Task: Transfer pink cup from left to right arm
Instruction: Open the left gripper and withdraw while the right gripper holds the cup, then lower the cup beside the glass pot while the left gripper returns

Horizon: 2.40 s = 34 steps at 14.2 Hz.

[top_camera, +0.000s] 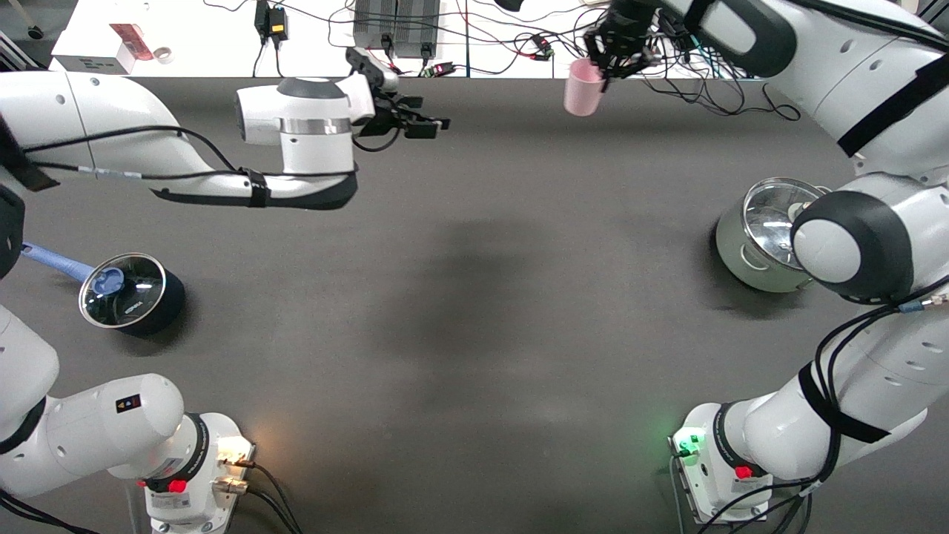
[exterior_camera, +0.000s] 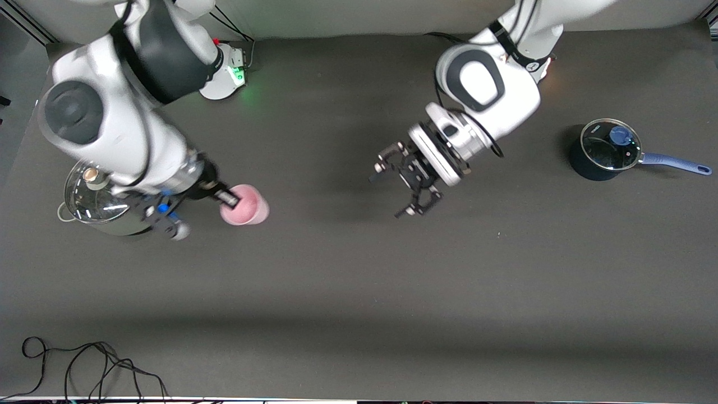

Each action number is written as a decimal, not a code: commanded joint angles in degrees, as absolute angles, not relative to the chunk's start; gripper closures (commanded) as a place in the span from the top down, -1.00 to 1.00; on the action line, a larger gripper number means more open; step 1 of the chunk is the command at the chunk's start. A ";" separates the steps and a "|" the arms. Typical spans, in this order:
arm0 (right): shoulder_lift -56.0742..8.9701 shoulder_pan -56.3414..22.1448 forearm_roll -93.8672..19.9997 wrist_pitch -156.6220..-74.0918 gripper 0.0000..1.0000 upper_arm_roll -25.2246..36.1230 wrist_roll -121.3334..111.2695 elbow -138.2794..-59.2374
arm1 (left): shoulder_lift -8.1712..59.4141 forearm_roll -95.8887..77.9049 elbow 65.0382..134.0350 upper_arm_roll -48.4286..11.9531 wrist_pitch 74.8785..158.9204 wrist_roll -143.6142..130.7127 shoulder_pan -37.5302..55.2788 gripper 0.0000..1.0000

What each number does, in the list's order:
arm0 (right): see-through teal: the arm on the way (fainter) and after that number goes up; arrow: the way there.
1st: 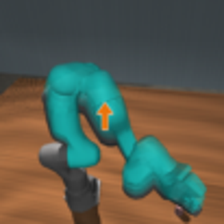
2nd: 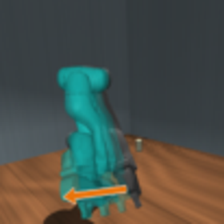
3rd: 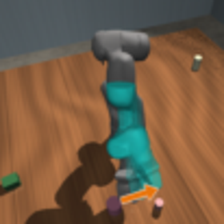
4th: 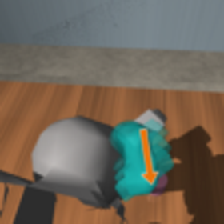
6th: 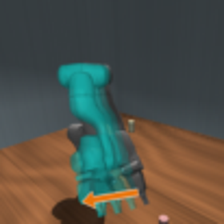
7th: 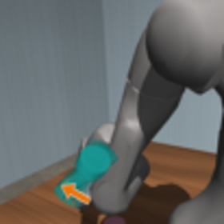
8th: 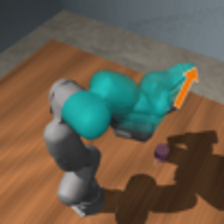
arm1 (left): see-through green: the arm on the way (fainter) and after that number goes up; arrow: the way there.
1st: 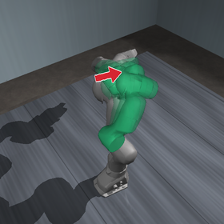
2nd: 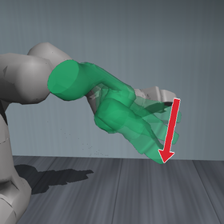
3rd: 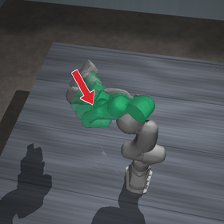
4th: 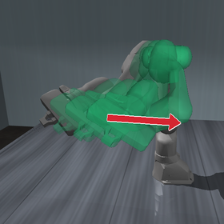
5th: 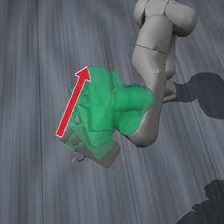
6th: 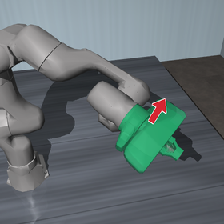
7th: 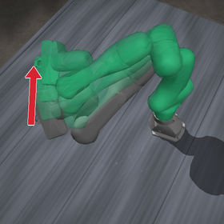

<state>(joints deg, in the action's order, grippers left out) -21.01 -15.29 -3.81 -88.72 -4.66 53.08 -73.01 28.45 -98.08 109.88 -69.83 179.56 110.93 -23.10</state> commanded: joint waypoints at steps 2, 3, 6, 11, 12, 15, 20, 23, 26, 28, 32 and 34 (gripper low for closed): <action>-16.62 -11.08 -3.43 -89.03 -1.00 -2.65 40.03 -79.96 | 34.01 -97.39 110.39 -70.23 174.22 110.57 -28.73 0.99; -15.92 -11.16 -3.51 -89.47 -1.00 0.41 35.38 -81.63 | 34.10 -97.21 110.91 -70.14 172.63 110.57 -29.87 0.99; -13.55 -11.16 -3.52 -93.50 -1.00 7.10 23.77 -88.74 | 34.97 -93.35 111.45 -69.87 167.79 110.48 -32.25 0.99; -6.07 -11.34 -3.52 -109.13 -1.00 10.81 15.30 -108.07 | 34.72 -81.78 112.32 -67.07 158.15 104.20 -33.93 0.99; -5.72 -11.34 -3.52 -112.12 -1.00 10.90 15.29 -110.63 | 34.37 -75.73 112.32 -65.06 153.07 95.45 -33.93 0.99; -5.71 -11.69 -3.52 -123.45 -1.00 10.81 15.29 -118.89 | 32.43 -52.09 108.83 -61.70 139.27 66.96 -36.02 0.99; -7.55 -11.43 -3.60 -136.99 -1.00 10.90 14.59 -127.51 | 30.15 -30.20 100.92 -61.52 115.72 42.24 -43.32 0.99; -10.10 -11.34 -3.60 -142.01 -1.00 10.90 14.59 -129.45 | 30.41 -12.37 91.79 -60.91 96.31 29.12 -44.03 0.99; -12.56 -11.34 -4.13 -147.81 -1.00 10.90 14.68 -131.74 | 29.97 -1.61 85.45 -59.94 84.15 23.92 -46.39 0.99; -14.49 -11.34 -4.13 -152.29 -1.00 10.90 14.68 -133.41 | 29.88 3.14 80.88 -59.94 78.42 22.16 -48.33 1.00; -14.68 -11.60 -4.13 -154.69 -1.00 10.90 14.68 -134.47 | 26.56 14.05 79.28 -59.68 75.24 21.01 -48.69 1.00; -13.54 -11.51 -4.13 -153.37 0.59 10.90 14.76 -134.30 | 25.58 16.25 79.19 -57.58 75.32 20.92 -49.74 1.00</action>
